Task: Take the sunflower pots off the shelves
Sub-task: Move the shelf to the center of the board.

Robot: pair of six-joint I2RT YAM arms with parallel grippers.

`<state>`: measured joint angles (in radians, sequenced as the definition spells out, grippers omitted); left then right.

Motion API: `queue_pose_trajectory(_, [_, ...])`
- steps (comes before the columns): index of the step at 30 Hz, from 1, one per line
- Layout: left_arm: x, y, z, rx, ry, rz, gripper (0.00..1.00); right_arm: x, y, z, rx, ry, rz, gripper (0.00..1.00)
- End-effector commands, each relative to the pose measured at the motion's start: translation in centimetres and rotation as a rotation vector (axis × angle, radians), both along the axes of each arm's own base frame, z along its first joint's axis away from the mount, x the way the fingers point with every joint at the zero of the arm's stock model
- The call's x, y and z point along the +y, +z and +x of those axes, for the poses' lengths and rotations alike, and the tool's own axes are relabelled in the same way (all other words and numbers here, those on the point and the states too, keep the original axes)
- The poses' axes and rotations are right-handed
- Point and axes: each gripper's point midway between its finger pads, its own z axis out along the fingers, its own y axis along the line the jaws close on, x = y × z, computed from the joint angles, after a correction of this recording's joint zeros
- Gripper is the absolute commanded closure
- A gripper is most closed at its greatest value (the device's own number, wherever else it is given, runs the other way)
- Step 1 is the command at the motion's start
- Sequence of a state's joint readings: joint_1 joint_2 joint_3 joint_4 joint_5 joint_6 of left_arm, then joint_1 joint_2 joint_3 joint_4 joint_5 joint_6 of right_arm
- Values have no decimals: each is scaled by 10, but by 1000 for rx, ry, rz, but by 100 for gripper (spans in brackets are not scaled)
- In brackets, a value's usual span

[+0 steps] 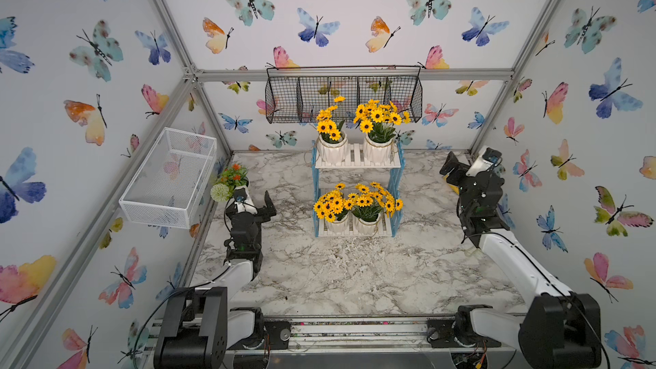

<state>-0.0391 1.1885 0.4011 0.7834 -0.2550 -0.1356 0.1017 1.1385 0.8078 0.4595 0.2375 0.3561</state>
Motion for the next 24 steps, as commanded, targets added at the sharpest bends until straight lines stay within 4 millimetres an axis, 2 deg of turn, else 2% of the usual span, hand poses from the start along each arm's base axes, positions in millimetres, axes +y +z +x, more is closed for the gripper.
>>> queue_pose_trajectory(1, [18,-1,-4,85,125,-155,2,25,-62,-11,166,158,70,1])
queue_pose_trajectory(3, [3,7,2,116,41,-162,2,44,-71,-15,194,270,72,0])
queue_pose_trajectory(7, [-13,27,10,194,-44,-206,2,66,-107,-19,453,385,76,7])
queue_pose_trajectory(9, [-24,39,11,220,-99,-218,2,79,-119,-30,542,460,83,7])
queue_pose_trajectory(13, [-41,69,9,193,-204,-237,2,106,-115,-63,570,567,104,5])
queue_pose_trajectory(17, [-54,100,4,128,-280,-270,2,117,-110,-90,570,597,87,5])
queue_pose_trajectory(21, [-59,119,1,78,-316,-286,2,123,-123,-108,601,621,80,6])
queue_pose_trajectory(24, [-63,125,-2,36,-343,-305,2,130,-137,-116,645,639,76,9])
